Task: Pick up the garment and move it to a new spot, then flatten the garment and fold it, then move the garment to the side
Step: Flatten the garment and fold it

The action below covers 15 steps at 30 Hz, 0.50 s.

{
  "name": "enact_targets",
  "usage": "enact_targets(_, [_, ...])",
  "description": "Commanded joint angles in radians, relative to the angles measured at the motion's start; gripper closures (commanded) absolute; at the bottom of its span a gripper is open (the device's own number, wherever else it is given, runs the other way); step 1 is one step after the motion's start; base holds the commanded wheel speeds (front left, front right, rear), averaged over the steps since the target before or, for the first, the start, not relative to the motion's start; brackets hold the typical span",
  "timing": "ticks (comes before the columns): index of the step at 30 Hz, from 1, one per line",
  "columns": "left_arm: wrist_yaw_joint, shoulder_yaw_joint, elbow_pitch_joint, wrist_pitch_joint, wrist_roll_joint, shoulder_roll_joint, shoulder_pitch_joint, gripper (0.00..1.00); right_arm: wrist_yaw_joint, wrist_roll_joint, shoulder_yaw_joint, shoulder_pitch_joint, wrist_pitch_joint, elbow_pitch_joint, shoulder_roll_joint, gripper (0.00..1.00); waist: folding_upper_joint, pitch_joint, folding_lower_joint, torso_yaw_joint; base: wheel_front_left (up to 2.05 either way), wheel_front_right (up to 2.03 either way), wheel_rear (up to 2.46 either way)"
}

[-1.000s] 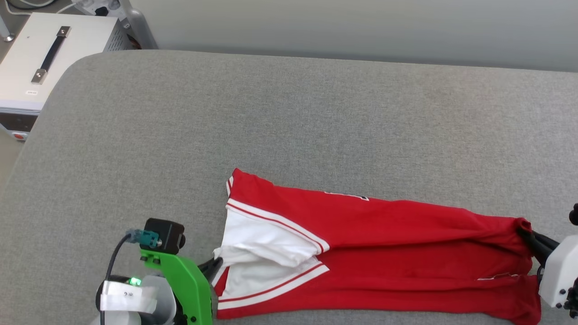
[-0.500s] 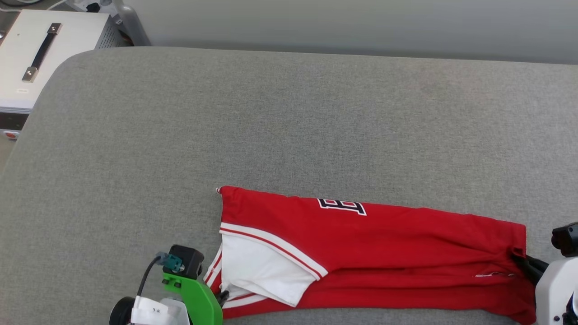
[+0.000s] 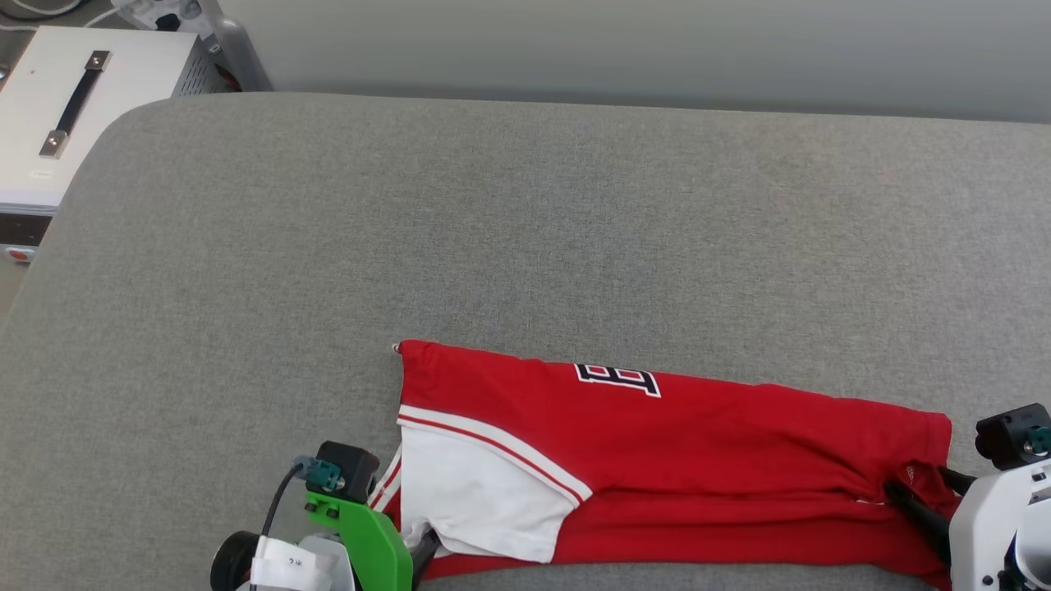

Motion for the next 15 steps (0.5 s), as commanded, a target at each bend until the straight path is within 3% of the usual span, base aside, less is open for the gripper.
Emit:
enact_targets(1, [0.0, 0.01, 0.006, -0.014, 0.001, -0.003, -0.01, 0.0, -0.001, 0.016, -0.001, -0.005, 0.012, -0.012, 0.005, 0.0, -0.0001, -0.026, 0.0, -0.004, 0.0, 0.0, 0.0])
enact_targets(10, [0.035, 0.086, -0.072, -0.158, -0.002, -0.026, -0.01, 0.0, -0.001, 0.088, -0.123, 0.038, 0.119, -0.096, 0.027, 0.0, -0.0001, -0.077, 0.0, 0.001, 0.0, 0.0, 0.0])
enact_targets(14, [0.049, 0.126, -0.092, -0.282, 0.014, -0.049, -0.005, 0.0, -0.001, 0.088, -0.218, 0.072, 0.213, -0.138, 0.077, 0.0, -0.0001, -0.087, 0.0, 0.004, 0.0, 0.0, 0.0])
enact_targets(15, [0.038, 0.135, -0.092, -0.392, 0.06, -0.049, -0.006, 0.0, -0.001, 0.065, -0.289, 0.093, 0.286, -0.162, 0.126, 0.0, -0.0001, -0.089, 0.0, 0.006, 0.0, 0.0, 0.0])
